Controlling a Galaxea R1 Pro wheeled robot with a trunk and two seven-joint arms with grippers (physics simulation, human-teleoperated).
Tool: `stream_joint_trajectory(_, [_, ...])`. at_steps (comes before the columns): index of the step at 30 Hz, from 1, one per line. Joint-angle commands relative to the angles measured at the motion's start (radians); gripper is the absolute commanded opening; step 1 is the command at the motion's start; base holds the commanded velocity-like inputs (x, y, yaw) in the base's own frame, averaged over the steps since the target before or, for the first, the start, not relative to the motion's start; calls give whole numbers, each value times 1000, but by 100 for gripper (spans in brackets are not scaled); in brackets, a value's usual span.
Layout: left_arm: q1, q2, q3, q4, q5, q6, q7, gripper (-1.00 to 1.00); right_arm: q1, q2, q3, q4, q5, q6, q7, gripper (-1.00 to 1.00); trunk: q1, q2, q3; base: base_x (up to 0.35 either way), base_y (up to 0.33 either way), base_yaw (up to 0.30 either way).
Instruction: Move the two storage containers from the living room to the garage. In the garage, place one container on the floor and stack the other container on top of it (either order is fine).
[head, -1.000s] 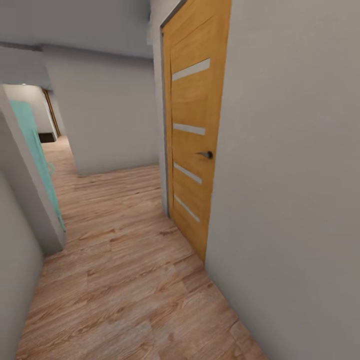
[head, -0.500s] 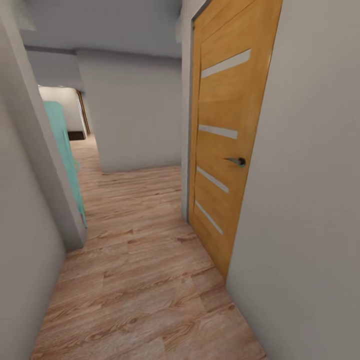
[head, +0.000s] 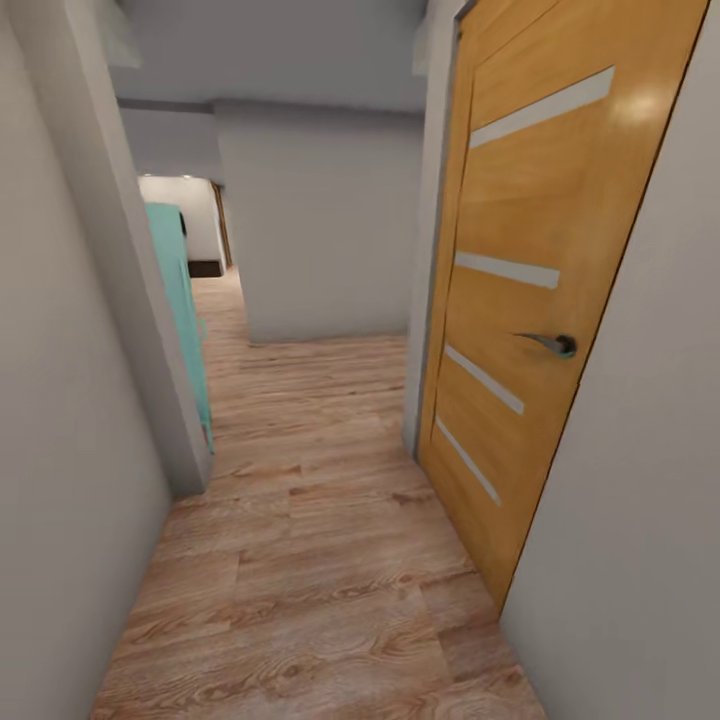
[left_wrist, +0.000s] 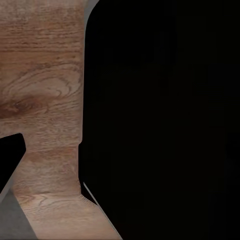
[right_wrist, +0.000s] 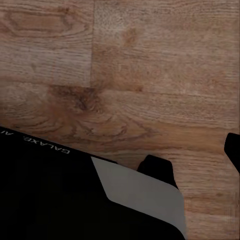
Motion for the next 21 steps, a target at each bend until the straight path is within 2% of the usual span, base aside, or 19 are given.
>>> stream_joint_trajectory(1, [0, 0, 0, 0, 8, 0, -1, 100, -1, 1, 9, 2, -10, 1, 1, 100, 1, 0, -1, 322, 0, 275])
stream_joint_trajectory(9, [0, 0, 0, 0, 8, 0, 0, 100, -1, 1, 9, 2, -10, 1, 1, 100, 1, 0, -1, 322, 0, 259])
stream_joint_trajectory(21, [0, 0, 0, 0, 8, 0, 0, 100, -1, 1, 9, 2, -10, 1, 1, 100, 1, 0, -1, 322, 0, 23])
